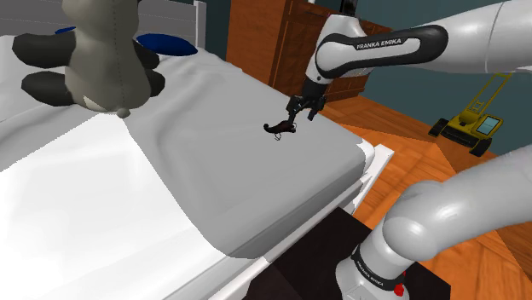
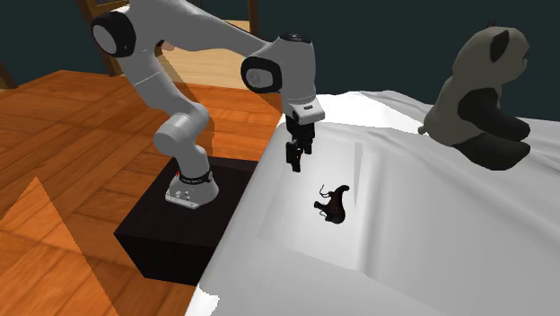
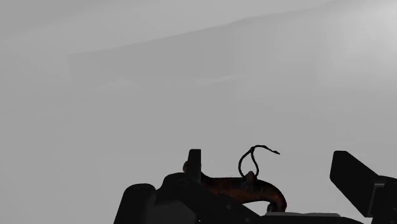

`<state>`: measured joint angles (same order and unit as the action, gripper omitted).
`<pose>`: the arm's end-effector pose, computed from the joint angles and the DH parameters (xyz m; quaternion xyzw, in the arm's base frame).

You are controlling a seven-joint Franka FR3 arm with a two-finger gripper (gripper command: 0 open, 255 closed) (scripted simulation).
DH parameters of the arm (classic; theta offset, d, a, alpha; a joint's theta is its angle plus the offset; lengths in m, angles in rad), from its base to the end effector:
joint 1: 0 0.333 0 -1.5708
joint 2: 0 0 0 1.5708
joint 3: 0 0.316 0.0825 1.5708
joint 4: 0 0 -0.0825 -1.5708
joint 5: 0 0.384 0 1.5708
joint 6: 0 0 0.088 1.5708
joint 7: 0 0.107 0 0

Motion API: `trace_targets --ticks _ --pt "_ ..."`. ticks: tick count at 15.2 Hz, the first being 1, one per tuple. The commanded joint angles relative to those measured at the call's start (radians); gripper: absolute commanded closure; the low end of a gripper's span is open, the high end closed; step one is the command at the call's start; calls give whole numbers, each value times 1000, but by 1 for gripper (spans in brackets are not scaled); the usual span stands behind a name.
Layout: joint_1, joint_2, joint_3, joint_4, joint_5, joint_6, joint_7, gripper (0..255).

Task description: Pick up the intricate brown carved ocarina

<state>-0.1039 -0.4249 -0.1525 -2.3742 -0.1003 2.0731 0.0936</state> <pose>0.4172 -0.1190 0.4921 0.9871 -0.1478 0.0590 0.0185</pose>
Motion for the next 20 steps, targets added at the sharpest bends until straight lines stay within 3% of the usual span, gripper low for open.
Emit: trace_targets --ticks 1,7,17,18,20 --pt "-12 68 -25 17 2 56 -10 0" --pt "-39 267 -87 90 38 190 -39 0" --pt "-40 329 -94 40 52 301 -49 0" --pt "-39 330 -94 40 52 302 -49 255" --pt "-39 331 -94 41 53 302 -48 255"
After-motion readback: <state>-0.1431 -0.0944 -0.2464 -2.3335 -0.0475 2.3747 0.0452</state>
